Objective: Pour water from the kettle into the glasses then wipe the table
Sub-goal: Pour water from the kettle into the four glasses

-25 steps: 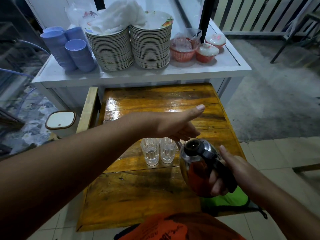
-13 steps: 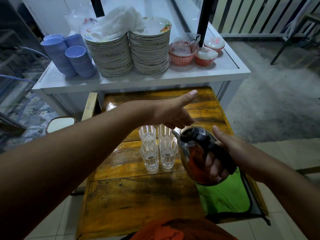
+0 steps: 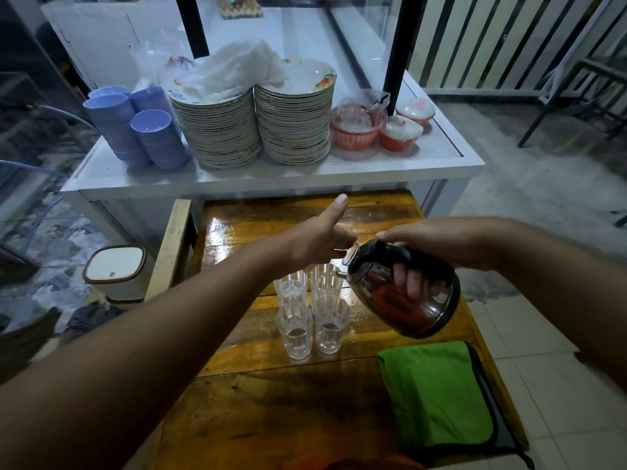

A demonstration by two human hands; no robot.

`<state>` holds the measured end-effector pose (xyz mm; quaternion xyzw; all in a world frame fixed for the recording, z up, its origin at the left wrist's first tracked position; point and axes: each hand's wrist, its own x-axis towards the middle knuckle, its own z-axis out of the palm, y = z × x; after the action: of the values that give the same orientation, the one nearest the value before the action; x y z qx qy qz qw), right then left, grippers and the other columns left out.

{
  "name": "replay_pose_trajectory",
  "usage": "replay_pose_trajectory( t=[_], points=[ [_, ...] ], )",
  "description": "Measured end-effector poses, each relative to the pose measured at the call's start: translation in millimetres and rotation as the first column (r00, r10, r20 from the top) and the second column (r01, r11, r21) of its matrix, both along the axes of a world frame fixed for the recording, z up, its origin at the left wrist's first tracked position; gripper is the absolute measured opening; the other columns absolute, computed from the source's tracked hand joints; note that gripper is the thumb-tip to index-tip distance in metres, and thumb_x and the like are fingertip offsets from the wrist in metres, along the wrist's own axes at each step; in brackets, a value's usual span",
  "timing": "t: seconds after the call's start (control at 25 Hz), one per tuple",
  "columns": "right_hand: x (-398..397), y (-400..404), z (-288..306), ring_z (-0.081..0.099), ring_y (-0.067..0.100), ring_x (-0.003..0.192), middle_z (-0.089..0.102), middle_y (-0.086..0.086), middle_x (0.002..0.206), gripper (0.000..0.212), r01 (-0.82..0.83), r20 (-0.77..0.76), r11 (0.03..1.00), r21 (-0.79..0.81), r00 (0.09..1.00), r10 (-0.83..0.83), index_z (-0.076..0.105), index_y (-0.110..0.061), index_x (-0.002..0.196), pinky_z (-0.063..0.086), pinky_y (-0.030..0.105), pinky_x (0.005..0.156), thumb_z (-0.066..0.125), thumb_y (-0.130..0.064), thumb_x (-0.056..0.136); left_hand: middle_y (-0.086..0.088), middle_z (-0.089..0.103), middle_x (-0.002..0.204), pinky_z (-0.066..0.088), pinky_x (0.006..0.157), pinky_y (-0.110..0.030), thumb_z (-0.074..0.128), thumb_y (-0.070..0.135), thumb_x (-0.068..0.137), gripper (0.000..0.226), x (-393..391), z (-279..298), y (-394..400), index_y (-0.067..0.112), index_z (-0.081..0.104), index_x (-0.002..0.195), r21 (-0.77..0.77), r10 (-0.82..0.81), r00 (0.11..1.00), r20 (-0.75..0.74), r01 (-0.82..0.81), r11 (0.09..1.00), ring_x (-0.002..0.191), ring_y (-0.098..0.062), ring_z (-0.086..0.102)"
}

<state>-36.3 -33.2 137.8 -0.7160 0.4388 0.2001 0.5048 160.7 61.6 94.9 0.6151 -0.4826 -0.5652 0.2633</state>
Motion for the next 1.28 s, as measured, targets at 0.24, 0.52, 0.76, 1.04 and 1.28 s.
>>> replay_pose_trajectory(
  t=[0.24,0.52,0.76,1.04,1.28],
  points=[
    [30,-19,7,0.070,0.029,0.070,0.074,0.014,0.072,0.064,-0.036,-0.160,0.999,0.035,0.986,0.041,0.072,-0.003,0.086,0.054,0.034,0.069,0.034,-0.052,0.101,-0.017,0.040,0.156,0.030,0.119,-0.042,0.002,0.072,0.093,0.096,3,-11,6,0.004,0.039,0.149,-0.030,0.101,0.994,-0.042,-0.102,0.994,0.142,-0.027,0.041],
    [53,-29,15,0.072,0.026,0.068,0.075,0.013,0.073,0.064,-0.108,-0.296,0.994,0.031,0.949,0.112,0.074,-0.004,0.083,0.052,0.033,0.070,0.037,-0.054,0.099,-0.014,0.037,0.158,0.029,0.119,-0.043,0.005,0.074,0.090,0.096,-1,-17,10,0.007,0.036,0.151,-0.031,0.183,0.980,-0.084,-0.186,0.982,0.143,-0.027,0.039],
    [65,-28,21,0.060,0.020,0.054,0.062,0.007,0.058,0.062,-0.212,-0.357,0.976,0.042,0.910,0.213,0.068,-0.009,0.070,0.042,0.030,0.059,0.037,-0.054,0.099,-0.015,0.036,0.158,0.027,0.119,-0.044,0.006,0.073,0.092,0.093,-3,-15,16,0.008,0.037,0.151,-0.014,0.240,0.965,-0.105,-0.243,0.970,0.144,-0.027,0.038],
    [83,-28,20,0.052,0.019,0.057,0.056,0.006,0.060,0.057,-0.205,-0.405,0.971,0.121,0.883,0.237,0.064,-0.010,0.068,0.036,0.030,0.057,0.039,-0.054,0.096,-0.015,0.037,0.158,0.026,0.119,-0.044,0.005,0.072,0.093,0.092,4,-15,21,0.008,0.040,0.149,-0.005,0.302,0.943,-0.140,-0.305,0.952,0.144,-0.028,0.038],
    [89,-32,21,0.068,0.030,0.083,0.070,0.017,0.085,0.059,-0.201,-0.421,0.979,0.042,0.885,0.199,0.069,-0.002,0.096,0.047,0.034,0.071,0.044,-0.055,0.095,-0.015,0.038,0.157,0.028,0.116,-0.042,0.009,0.077,0.090,0.096,9,-17,23,0.008,0.040,0.149,-0.003,0.329,0.927,-0.178,-0.335,0.942,0.143,-0.028,0.039]
  ],
)
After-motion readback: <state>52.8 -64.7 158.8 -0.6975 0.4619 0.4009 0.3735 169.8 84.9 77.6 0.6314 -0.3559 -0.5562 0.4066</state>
